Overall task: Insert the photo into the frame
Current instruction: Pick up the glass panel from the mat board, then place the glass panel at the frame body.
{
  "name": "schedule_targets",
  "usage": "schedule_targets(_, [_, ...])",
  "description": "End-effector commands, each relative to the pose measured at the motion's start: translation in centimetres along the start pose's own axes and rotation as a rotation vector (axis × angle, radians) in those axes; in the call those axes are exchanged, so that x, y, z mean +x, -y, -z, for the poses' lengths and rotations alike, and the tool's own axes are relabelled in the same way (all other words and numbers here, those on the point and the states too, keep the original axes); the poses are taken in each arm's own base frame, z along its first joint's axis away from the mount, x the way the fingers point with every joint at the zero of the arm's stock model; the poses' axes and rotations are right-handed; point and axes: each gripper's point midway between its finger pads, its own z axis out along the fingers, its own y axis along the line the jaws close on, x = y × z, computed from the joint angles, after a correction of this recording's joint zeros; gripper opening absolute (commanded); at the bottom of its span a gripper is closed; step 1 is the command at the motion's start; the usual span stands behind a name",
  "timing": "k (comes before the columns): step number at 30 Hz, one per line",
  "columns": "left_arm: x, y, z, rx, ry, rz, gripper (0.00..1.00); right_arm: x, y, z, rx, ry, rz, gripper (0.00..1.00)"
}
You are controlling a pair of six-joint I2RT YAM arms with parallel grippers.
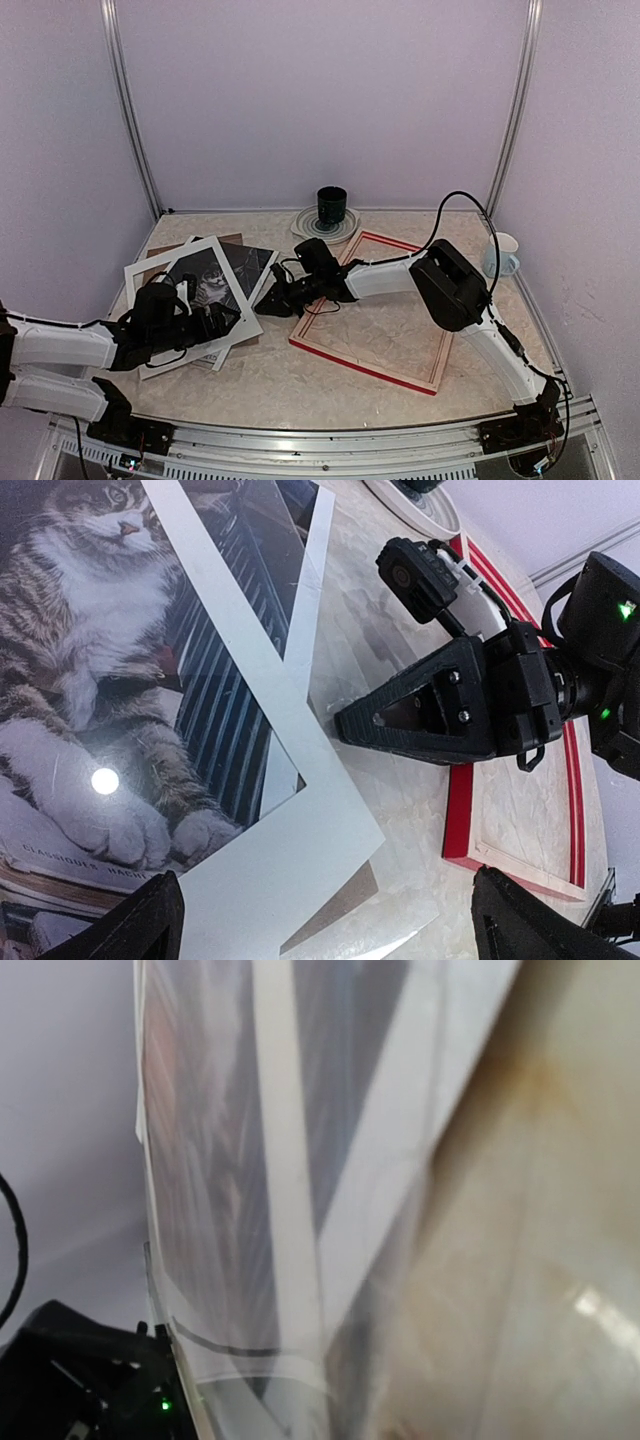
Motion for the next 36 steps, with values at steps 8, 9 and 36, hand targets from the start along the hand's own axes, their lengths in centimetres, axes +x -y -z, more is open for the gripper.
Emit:
schedule_targets(8, [-2.2,2.5,1.5,0.061,0.047,-0.002,0.99,-1.1,-4.2,2.0,-0.04,0.046,0.065,0.0])
schedule_targets(9, [-2.4,2.7,1.7,0.066,0.053,-0.004,0.99,-1.1,-4.5,2.2,-0.041,0.051,0.07,0.0])
schedule_targets(36, [-6.1,2.3,6.2,-0.016,0.225,-0.045,0.99,1.3,-7.2,10.0,0.111,0.208,0.191,0.0])
